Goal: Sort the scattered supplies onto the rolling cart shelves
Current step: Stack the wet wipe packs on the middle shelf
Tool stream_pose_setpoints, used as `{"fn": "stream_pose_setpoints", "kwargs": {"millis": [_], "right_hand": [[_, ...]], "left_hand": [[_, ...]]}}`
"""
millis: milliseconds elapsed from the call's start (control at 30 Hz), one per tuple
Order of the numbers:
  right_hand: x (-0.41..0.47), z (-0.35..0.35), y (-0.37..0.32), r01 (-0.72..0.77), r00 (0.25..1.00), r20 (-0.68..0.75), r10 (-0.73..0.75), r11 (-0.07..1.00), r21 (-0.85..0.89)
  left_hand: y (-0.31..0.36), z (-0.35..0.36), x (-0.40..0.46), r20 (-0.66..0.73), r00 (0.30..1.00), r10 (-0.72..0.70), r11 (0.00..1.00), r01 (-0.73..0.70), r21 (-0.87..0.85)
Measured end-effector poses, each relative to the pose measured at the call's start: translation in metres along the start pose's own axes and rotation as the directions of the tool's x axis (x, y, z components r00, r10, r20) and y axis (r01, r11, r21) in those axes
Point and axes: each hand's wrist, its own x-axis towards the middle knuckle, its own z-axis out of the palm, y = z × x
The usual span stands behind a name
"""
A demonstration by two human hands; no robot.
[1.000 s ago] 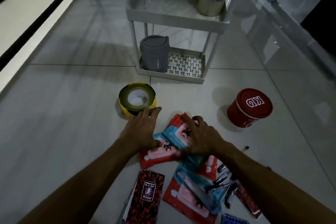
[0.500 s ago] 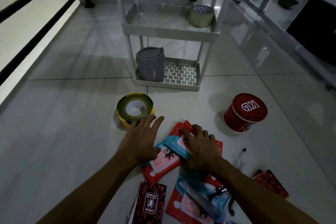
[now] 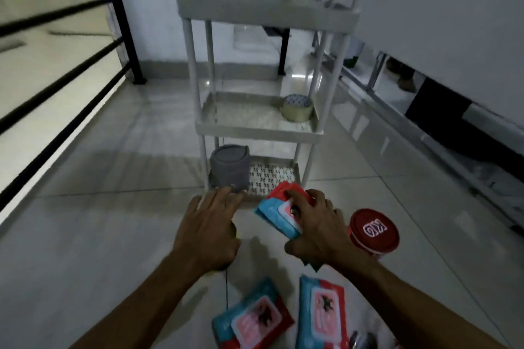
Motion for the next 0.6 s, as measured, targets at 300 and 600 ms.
{"fn": "stream_pose_setpoints", "kwargs": {"millis": [300,600], "right_hand": [[0.072,-0.123,-0.046,-0.084,0.978,-0.182,0.103,0.990,0.111],[0.100,-0.177,-0.063,-0.167,0.975,-0.124,0.186,0.974,0.151]], "left_hand": [[-0.023,-0.093,0.070,-0.174,0.985,0.021,1.000,-0.022,-0.004],[-0.030,-0.162,0.123,-0.193,0.976,0.097,0.994,-0.105,-0.033]]}}
